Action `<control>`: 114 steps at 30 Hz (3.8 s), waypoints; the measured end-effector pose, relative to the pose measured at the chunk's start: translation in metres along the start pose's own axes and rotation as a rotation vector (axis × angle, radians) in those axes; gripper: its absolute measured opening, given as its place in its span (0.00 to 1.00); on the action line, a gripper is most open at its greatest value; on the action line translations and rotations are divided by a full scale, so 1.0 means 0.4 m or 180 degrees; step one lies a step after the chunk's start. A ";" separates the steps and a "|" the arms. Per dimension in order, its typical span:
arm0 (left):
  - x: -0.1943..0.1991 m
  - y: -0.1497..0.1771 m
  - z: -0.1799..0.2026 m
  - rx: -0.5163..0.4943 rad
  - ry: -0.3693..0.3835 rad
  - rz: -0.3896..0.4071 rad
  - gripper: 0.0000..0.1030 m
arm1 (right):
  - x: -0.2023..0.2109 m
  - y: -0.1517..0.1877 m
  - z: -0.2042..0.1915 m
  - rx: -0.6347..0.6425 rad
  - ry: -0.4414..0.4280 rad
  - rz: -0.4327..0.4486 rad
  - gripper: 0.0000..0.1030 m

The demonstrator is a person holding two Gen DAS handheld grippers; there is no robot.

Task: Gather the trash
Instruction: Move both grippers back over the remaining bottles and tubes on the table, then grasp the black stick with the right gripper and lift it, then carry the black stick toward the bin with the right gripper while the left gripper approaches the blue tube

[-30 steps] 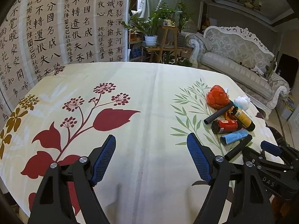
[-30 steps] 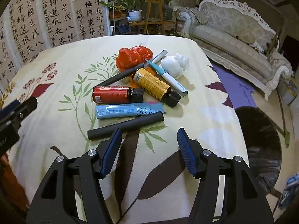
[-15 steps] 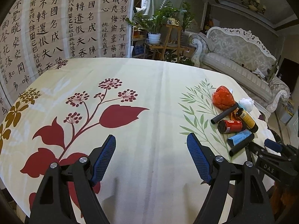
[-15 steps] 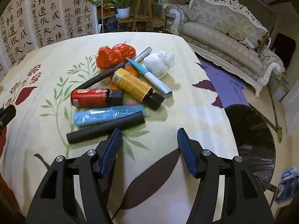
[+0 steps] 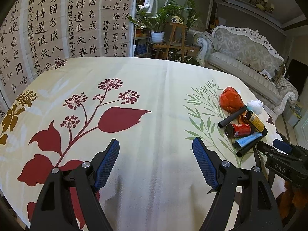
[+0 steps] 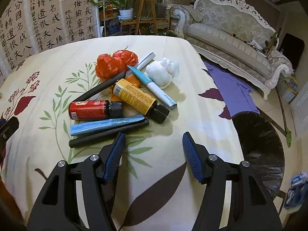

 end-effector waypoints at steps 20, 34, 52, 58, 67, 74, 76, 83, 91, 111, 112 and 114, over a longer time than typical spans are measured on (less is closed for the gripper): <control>0.011 -0.012 -0.046 0.0149 0.0071 0.0062 0.74 | -0.004 0.011 -0.143 0.0125 -0.0070 -0.0089 0.59; 0.014 -0.010 -0.022 0.0067 0.0137 0.0072 0.74 | 0.034 0.047 -0.018 0.0019 0.0157 -0.0061 0.59; -0.003 -0.006 0.078 -0.0137 0.0239 0.0026 0.74 | 0.038 0.052 0.011 -0.0067 -0.0151 -0.0062 0.12; -0.012 0.007 0.160 -0.0263 0.0357 -0.0021 0.74 | 0.045 0.058 0.039 -0.0114 -0.0193 -0.0056 0.12; -0.025 0.016 0.243 -0.0433 0.0452 -0.0063 0.74 | 0.065 0.055 0.071 -0.0117 -0.0229 0.0019 0.10; -0.032 0.018 0.292 -0.0520 0.0490 -0.0087 0.74 | 0.053 0.060 0.086 -0.0242 -0.0398 -0.0035 0.10; -0.032 0.019 0.297 -0.0512 0.0480 -0.0087 0.74 | 0.044 0.062 0.083 -0.0290 -0.0433 -0.0042 0.11; -0.030 0.025 0.285 -0.0502 0.0437 -0.0097 0.74 | 0.026 0.045 0.058 -0.0195 -0.0472 -0.0025 0.12; -0.031 0.026 0.283 -0.0504 0.0466 -0.0106 0.74 | 0.044 0.012 0.094 -0.0260 -0.0362 0.0106 0.11; -0.110 0.039 0.261 -0.0568 0.0264 -0.0455 0.74 | 0.034 0.011 0.140 -0.0356 -0.0333 0.0112 0.11; -0.109 0.043 0.265 -0.0587 0.0285 -0.0478 0.74 | 0.036 0.011 0.139 -0.0358 -0.0336 0.0114 0.11; -0.104 0.052 0.272 -0.0634 0.0315 -0.0508 0.74 | 0.039 0.013 0.139 -0.0364 -0.0343 0.0116 0.11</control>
Point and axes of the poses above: each gripper's, at about its wrist camera, not at the fingertips, and x roughly against the way its jaws point, z to its right, y to its underside, the point moved 10 cm from there along -x, roughly the way its jaws point, and after that the axes turned 15 degrees about z, right-handed, at the moved point
